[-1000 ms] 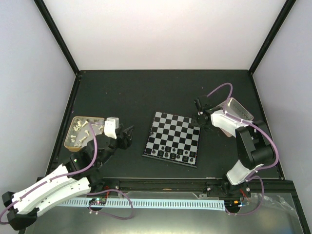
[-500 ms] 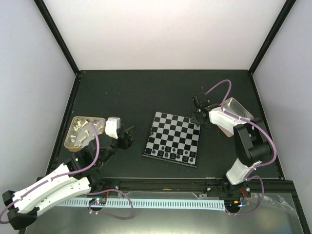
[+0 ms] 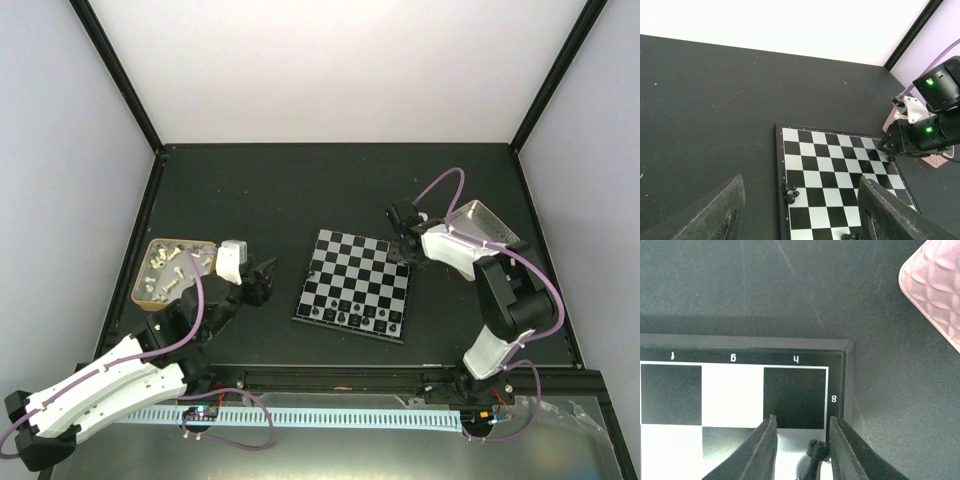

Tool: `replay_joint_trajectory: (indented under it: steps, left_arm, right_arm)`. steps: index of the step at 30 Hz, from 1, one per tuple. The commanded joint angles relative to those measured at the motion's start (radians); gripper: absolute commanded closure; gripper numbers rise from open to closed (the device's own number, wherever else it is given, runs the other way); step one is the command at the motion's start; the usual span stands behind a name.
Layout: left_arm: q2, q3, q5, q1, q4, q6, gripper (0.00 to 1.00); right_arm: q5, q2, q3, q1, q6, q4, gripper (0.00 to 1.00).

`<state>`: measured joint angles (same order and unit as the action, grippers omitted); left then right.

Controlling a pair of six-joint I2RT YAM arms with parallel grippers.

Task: Set up the chess pieces on the board
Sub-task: Pick up the chess piece from the chessboard.

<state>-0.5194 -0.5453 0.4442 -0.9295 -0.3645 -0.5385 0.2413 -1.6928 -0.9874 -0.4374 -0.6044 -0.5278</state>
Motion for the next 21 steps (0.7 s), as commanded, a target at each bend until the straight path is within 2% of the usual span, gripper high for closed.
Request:
replay_joint_trajectory:
  steps: [1,6,12,21]
  left_arm:
    - [-0.005,-0.014,-0.005,0.005,0.024,-0.002,0.37]
    - [0.002,-0.011,-0.007,0.006,0.02,-0.005,0.37]
    - [0.006,-0.012,-0.006,0.006,0.012,-0.007,0.37]
    - [-0.002,-0.006,-0.015,0.006,0.028,-0.012,0.37]
  right_arm:
    - [0.032,0.038,0.022,-0.016,-0.023,-0.009,0.71]
    - [0.035,0.052,0.027,-0.039,-0.011,-0.008,0.74]
    - [0.086,0.091,0.042,-0.068,-0.029,-0.039,0.64]
    - [0.064,0.064,0.065,-0.075,-0.064,-0.02,0.65]
